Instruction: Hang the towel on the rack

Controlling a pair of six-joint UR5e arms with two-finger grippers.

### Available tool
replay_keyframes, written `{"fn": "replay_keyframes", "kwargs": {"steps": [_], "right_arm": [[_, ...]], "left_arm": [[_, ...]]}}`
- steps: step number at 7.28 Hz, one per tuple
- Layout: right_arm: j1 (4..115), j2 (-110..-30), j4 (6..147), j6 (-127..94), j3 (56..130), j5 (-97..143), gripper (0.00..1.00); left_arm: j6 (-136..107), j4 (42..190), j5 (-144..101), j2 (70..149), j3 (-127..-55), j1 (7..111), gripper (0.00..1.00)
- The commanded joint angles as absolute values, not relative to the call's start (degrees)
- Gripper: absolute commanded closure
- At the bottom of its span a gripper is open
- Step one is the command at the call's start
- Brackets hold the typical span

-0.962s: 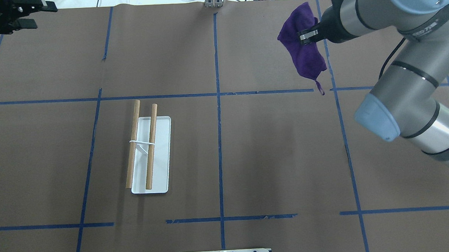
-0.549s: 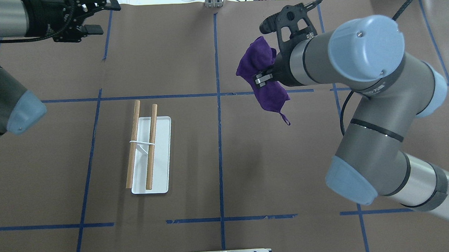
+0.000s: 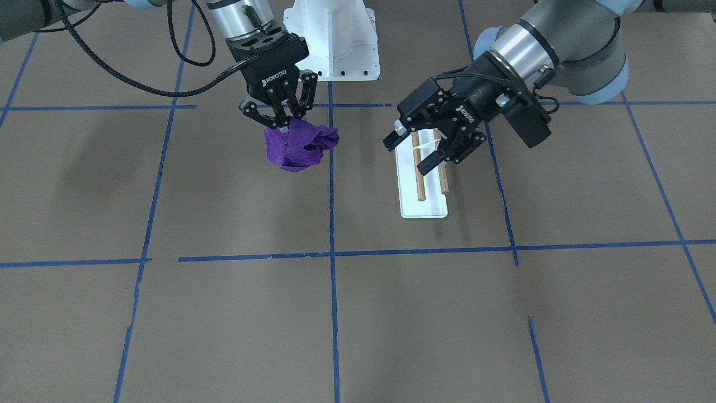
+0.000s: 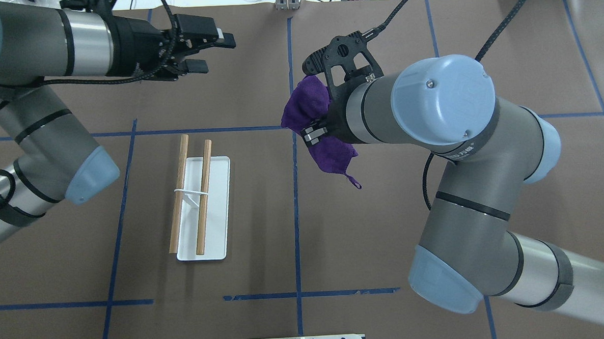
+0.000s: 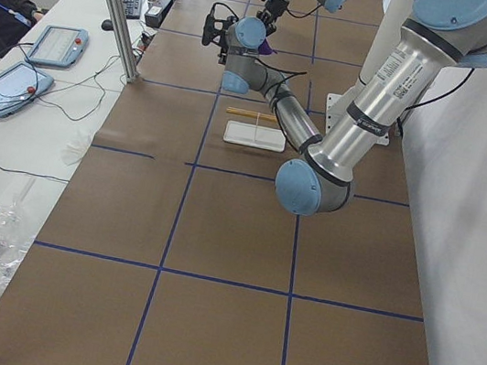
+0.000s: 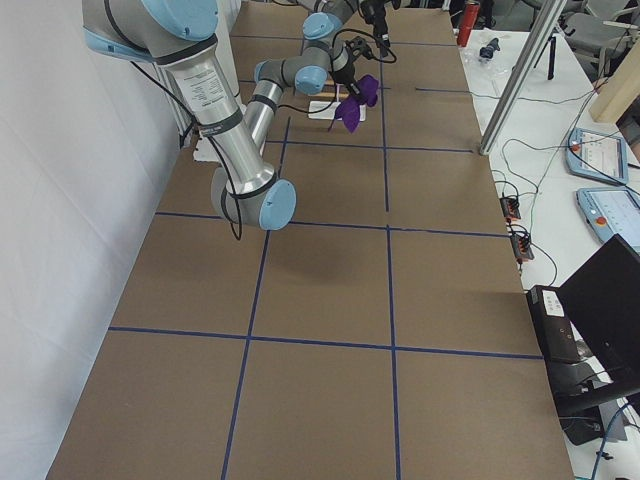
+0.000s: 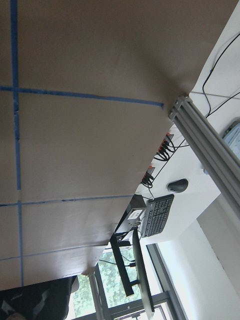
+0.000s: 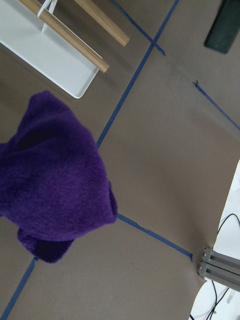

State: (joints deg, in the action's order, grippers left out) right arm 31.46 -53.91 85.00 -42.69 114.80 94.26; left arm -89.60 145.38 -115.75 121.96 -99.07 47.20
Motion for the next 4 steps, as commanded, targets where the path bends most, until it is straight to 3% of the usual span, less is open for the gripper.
{"fn": "replay_keyframes", "kwargs": {"steps": [1,4], "right_arm": [[31.2,-53.17,85.34,-42.63,114.79,94.57,1.0],[31.03,-53.09,85.17,-42.54,114.87,94.75,1.0]], "left_arm": [[-83.55,145.55,-115.84,124.19,-99.14,42.82,0.11],[-76.92,145.98,-115.84,124.62,-99.49,40.08,0.12]]}}
